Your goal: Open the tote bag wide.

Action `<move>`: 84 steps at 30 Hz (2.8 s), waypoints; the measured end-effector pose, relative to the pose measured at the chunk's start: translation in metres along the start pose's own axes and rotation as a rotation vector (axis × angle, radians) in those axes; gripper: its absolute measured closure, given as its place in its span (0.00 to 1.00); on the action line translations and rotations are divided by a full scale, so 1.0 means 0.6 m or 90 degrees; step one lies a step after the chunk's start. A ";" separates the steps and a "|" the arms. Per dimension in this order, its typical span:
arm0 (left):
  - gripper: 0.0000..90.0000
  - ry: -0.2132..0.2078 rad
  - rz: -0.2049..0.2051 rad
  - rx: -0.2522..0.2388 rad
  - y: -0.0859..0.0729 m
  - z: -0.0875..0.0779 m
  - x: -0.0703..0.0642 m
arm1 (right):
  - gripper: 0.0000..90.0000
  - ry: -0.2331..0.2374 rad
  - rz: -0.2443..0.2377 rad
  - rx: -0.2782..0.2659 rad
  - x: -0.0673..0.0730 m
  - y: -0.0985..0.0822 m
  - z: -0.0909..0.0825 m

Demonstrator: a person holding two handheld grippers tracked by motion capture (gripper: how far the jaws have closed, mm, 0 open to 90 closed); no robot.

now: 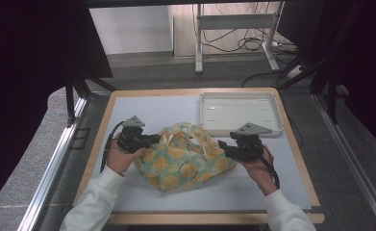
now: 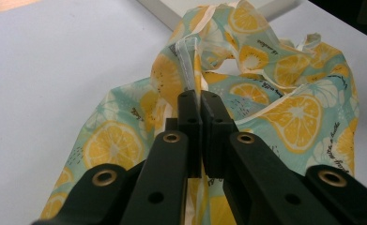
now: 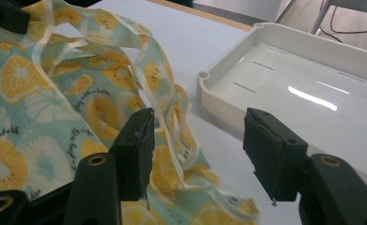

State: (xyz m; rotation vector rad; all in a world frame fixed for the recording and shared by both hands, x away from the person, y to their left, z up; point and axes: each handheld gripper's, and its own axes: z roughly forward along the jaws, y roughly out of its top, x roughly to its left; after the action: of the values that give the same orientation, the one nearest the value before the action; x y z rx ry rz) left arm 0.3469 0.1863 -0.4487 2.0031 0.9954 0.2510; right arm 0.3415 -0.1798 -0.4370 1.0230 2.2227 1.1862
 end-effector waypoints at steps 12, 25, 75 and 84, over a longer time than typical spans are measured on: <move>0.98 0.001 0.001 0.000 -0.001 0.002 -0.001 | 0.49 0.033 -0.023 0.030 0.026 0.013 0.050; 0.98 0.002 -0.002 -0.002 -0.002 -0.001 -0.001 | 0.66 0.026 -0.038 0.081 0.036 0.004 0.096; 0.99 -0.013 0.010 -0.052 -0.001 -0.038 -0.015 | 0.99 0.106 -0.026 -0.019 0.040 0.020 0.050; 0.99 -0.015 0.020 -0.066 -0.008 -0.052 -0.028 | 0.99 0.136 -0.022 -0.044 0.048 0.020 0.018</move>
State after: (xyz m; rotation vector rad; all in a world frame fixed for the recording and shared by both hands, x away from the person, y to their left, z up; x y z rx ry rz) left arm 0.3176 0.1944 -0.4303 1.9245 0.9179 0.2896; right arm 0.3348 -0.1475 -0.4331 0.8625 2.3301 1.4048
